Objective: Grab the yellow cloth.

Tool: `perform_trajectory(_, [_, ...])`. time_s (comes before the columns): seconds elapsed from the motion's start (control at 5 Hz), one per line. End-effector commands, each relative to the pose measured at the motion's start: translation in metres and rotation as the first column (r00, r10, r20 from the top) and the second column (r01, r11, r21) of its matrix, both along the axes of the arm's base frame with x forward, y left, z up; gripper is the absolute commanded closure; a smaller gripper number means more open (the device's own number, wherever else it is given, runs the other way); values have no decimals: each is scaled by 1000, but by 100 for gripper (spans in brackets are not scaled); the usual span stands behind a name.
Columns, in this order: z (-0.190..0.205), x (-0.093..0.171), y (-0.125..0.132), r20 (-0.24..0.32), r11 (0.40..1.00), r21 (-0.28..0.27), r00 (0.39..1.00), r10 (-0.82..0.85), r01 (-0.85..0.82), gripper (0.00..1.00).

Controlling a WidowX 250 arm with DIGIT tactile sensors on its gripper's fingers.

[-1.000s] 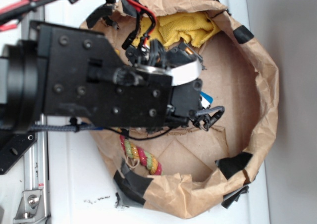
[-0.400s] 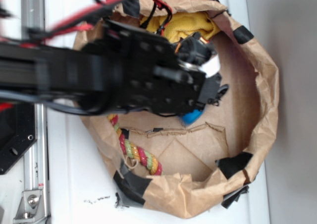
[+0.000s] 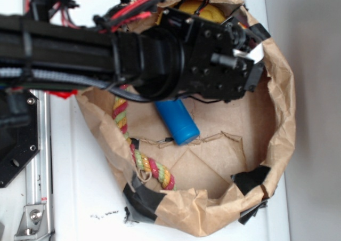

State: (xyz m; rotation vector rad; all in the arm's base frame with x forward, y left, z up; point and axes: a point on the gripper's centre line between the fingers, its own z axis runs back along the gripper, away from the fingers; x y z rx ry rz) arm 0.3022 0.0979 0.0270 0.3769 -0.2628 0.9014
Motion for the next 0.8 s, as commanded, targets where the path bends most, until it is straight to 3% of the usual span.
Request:
perform_trajectory(0.0, [3,-17,38,-41,999,12,998,50,-49,100])
perform_trajectory(0.4, [-9,-46,41,-107,998,24,992,61,-59,100])
perform_trajectory(0.6, [-7,-61,39,-113,998,38,992,58,-54,100])
